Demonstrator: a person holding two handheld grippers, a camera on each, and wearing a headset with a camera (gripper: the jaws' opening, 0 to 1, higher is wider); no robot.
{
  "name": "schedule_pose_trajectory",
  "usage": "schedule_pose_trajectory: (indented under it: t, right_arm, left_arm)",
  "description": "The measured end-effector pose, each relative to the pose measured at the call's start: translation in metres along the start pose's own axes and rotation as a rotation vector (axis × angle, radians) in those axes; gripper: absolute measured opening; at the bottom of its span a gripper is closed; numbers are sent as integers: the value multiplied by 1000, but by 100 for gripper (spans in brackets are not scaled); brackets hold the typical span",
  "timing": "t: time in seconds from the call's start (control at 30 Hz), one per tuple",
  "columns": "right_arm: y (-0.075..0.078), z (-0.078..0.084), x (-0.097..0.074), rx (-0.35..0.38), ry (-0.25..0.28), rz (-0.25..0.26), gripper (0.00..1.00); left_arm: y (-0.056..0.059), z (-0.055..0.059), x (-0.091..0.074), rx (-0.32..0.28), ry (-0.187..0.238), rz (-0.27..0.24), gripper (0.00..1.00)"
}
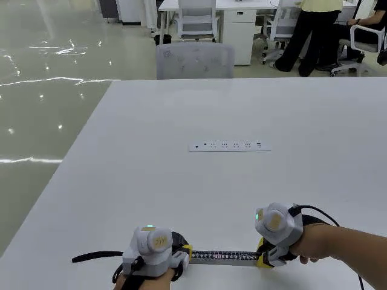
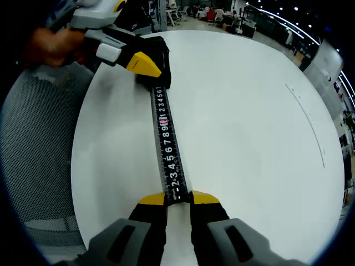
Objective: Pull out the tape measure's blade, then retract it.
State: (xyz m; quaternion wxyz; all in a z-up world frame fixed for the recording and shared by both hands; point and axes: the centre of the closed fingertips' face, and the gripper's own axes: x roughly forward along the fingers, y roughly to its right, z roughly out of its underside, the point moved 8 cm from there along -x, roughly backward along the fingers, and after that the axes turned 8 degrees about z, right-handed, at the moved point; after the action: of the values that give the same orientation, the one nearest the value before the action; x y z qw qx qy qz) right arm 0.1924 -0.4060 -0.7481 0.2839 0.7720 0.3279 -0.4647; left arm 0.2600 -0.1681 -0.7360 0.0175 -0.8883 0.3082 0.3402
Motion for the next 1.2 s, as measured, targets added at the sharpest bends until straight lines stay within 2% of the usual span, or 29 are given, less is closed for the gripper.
schedule_pose_trajectory:
  t: [0.4, 1.2]
  right_arm:
    - [0, -6, 4, -4, 3, 4, 14]
    - [-5, -26, 11, -20, 40, -7, 14]
  left_arm:
    - [-1, 0, 0, -9, 0, 1, 59]
    - [-2, 0, -1, -6, 1, 25, 58]
